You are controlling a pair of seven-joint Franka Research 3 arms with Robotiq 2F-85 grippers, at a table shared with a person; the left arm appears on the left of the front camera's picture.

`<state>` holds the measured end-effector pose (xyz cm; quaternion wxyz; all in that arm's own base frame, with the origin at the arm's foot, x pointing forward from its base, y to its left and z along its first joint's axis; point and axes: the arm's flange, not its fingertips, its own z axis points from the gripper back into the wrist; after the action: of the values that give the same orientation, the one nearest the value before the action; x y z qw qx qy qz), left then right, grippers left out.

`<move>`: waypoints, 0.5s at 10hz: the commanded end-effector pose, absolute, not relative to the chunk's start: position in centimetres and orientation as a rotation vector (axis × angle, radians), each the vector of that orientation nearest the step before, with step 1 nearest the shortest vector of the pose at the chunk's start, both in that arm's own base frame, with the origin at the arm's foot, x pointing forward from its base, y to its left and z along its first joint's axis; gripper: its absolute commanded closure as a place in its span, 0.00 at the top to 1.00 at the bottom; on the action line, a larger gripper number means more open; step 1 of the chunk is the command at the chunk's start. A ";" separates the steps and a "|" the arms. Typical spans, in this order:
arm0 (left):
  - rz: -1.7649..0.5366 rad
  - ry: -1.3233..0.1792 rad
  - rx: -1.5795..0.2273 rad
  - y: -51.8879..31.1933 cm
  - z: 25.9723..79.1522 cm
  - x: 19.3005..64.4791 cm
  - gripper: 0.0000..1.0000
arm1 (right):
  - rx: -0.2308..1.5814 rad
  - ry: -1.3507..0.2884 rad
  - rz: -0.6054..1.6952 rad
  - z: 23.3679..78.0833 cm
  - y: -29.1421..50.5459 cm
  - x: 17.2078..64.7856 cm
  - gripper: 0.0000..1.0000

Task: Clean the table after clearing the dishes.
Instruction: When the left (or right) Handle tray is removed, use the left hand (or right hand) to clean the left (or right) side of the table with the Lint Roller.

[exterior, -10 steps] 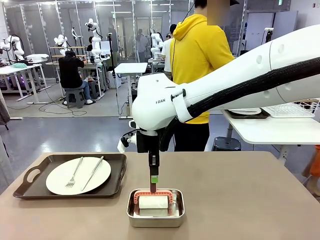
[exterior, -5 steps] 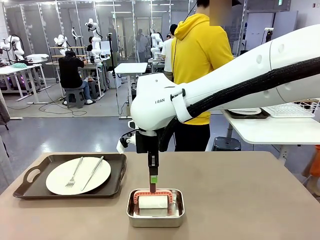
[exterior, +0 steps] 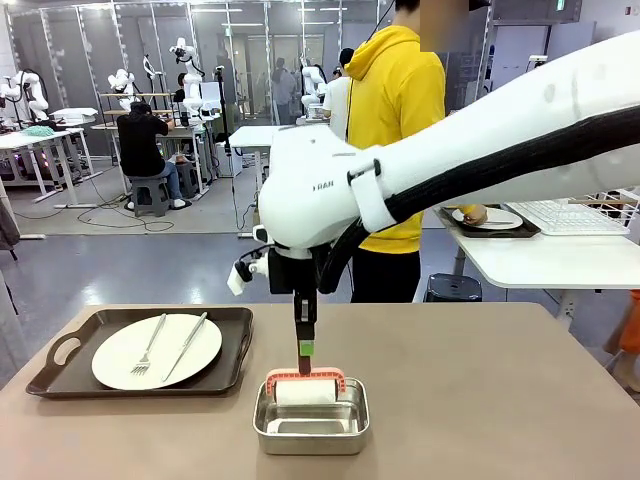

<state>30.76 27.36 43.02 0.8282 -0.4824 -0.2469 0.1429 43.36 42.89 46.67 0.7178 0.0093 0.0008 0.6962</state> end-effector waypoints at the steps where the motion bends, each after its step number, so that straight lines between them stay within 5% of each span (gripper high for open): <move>1: 0.296 -0.528 -1.036 27.4 43.3 30.5 1.00 | 0.066 -0.016 1.418 48.8 41.1 40.7 0.07; 5: 0.296 -0.528 -1.036 27.4 43.3 30.5 1.00 | 0.074 -0.102 1.339 50.7 37.7 39.7 0.07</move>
<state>30.75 27.37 43.01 0.8282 -0.4824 -0.2470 0.1431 40.90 38.41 51.51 0.7851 0.0424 -0.0250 0.6174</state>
